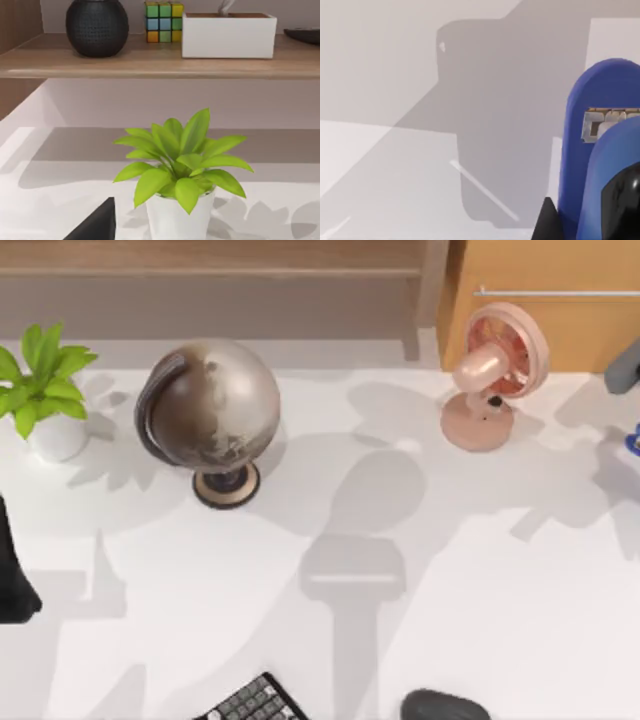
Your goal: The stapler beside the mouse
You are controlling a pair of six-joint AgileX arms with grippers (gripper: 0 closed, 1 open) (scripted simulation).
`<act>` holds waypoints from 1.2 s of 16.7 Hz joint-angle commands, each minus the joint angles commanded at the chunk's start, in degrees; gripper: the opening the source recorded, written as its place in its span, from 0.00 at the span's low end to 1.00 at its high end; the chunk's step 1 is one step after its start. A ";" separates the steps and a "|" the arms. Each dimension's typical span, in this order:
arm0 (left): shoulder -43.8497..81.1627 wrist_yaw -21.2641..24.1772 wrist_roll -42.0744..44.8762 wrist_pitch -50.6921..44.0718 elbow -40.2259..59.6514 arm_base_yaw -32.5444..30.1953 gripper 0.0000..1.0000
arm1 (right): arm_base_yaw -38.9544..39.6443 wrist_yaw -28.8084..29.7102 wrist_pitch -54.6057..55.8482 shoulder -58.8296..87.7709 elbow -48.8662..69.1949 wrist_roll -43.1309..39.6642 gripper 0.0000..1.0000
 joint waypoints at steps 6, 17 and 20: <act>0.00 0.00 0.00 0.00 0.00 0.00 1.00 | 4.52 1.95 -5.25 -5.83 -0.78 16.57 0.00; 0.00 0.00 0.00 0.00 0.00 0.00 1.00 | 30.15 -0.08 -1.31 -10.06 -7.91 73.05 0.00; 0.00 0.00 0.00 0.00 0.00 0.00 1.00 | 35.64 -1.40 1.81 -9.07 -9.55 79.80 0.00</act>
